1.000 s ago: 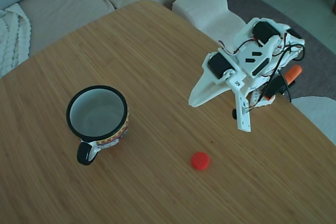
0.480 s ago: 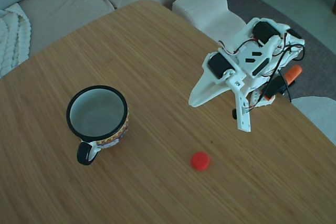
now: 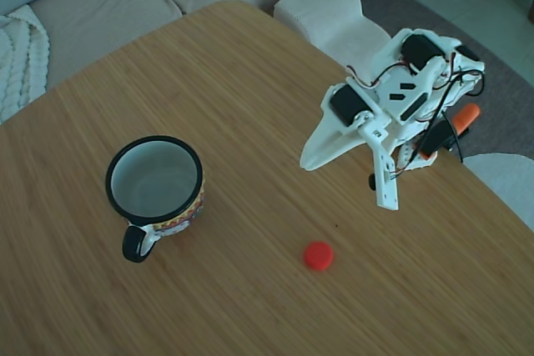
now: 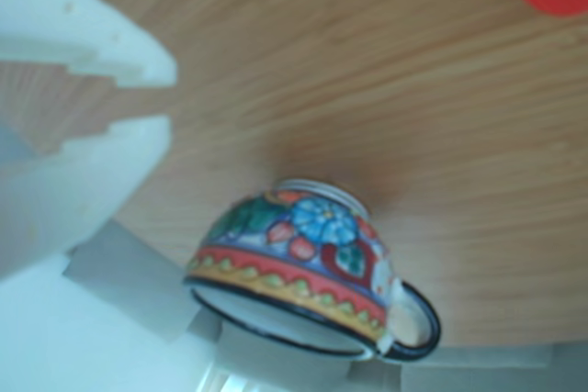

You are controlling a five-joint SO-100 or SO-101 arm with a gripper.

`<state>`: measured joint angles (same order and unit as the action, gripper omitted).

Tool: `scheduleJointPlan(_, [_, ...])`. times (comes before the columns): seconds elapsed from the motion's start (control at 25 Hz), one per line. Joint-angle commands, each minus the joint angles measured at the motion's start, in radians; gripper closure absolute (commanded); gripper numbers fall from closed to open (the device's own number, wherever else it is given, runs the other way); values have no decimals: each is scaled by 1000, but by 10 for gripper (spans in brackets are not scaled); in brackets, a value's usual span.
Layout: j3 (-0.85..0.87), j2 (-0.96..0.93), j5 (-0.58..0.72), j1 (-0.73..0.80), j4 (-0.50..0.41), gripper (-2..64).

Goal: Grasp a red cap and put it in the cup.

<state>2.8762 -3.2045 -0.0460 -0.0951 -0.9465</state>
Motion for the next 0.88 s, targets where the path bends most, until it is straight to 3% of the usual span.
scheduleJointPlan(0.0, [-21,2,3,5,11,610])
scheduleJointPlan(0.28, [-78,32,3,6,14,609])
scheduleJointPlan(0.56, [-383,354,-5,64,12,605])
scheduleJointPlan(0.64, [-469,437,-6,64,2,542])
scheduleJointPlan(0.84, [-584,611,-8,66,2,286])
